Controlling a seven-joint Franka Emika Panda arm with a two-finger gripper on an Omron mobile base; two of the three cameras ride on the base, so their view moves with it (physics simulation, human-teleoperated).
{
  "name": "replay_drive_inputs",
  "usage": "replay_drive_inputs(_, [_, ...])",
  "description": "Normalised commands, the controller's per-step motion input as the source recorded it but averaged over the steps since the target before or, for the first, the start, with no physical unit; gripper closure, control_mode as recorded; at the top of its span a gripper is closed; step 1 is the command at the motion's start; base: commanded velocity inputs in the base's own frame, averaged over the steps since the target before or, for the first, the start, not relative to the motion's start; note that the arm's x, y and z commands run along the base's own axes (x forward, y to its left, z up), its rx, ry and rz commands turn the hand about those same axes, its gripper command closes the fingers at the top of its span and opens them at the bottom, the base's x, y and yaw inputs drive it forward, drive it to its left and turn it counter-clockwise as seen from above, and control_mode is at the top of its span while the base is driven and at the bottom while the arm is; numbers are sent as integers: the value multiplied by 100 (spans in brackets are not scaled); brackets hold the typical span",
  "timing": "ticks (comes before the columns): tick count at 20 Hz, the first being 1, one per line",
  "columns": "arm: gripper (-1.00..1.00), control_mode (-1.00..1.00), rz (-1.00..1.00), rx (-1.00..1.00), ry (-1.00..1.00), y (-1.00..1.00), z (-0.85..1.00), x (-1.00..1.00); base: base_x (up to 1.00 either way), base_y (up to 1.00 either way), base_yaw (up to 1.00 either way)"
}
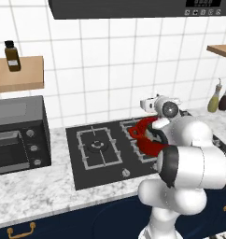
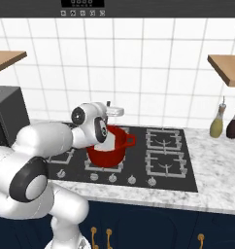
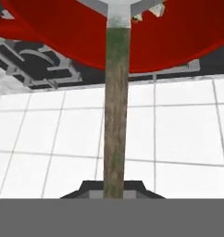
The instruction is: Put the potato and onion in the pot. Retrieve the spatula and lightly stir the vegetables in the pot.
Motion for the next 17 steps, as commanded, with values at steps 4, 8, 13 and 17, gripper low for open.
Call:
replay_drive_inputs(4, [100, -100, 0, 0, -3, -33, -83, 0, 0, 0, 0])
replay_drive_inputs(8, [100, -100, 0, 0, -27, -6, -56, 4, 0, 0, 0])
replay_drive_inputs(13, [100, -100, 4, 0, -21, 0, -1, 28, 0, 0, 0])
replay_drive_inputs(17, [100, -100, 8, 0, -4, 0, 1, 0, 0, 0, 0])
